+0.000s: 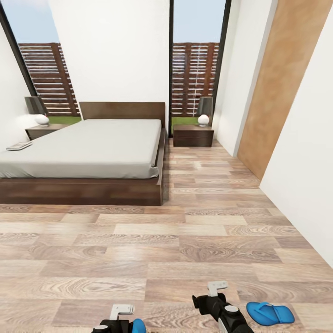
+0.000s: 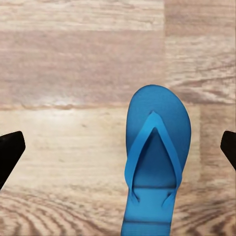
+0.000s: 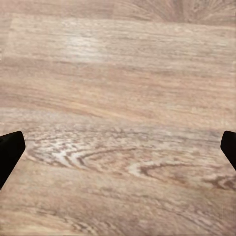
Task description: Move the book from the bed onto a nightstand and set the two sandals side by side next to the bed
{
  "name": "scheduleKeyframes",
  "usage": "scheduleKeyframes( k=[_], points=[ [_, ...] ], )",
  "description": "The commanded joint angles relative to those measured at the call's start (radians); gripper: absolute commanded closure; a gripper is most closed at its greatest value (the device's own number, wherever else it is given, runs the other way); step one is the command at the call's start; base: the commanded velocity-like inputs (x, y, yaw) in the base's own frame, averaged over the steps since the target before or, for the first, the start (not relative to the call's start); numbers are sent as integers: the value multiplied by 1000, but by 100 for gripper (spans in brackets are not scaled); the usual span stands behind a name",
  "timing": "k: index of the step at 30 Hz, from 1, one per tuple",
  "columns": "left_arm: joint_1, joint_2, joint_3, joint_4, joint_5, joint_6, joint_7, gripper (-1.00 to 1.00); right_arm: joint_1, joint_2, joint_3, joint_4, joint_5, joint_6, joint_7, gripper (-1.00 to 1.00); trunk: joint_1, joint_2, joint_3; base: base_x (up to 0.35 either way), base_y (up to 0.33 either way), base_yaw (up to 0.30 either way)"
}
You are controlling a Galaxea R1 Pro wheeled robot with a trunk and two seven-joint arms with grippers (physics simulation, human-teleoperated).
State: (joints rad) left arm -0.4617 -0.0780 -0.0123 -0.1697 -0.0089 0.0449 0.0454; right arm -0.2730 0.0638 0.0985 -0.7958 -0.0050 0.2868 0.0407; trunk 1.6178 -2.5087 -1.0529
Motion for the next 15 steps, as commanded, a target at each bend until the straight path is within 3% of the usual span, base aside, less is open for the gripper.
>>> scheduleKeyframes(
  k=[1,11,15],
  points=[
    [0,0,-1,-2,-1,5,4,-100,0,0,0,-2,0,6,2,-100,0,-1,-5,0,0,0],
    [0,-2,-1,-3,0,4,4,-100,4,-2,6,-61,0,37,4,-100,5,-3,-44,0,0,0],
    [0,-7,-1,-3,0,4,4,-100,5,-1,5,-106,-2,44,5,-100,5,-3,-44,0,0,0]
  ],
)
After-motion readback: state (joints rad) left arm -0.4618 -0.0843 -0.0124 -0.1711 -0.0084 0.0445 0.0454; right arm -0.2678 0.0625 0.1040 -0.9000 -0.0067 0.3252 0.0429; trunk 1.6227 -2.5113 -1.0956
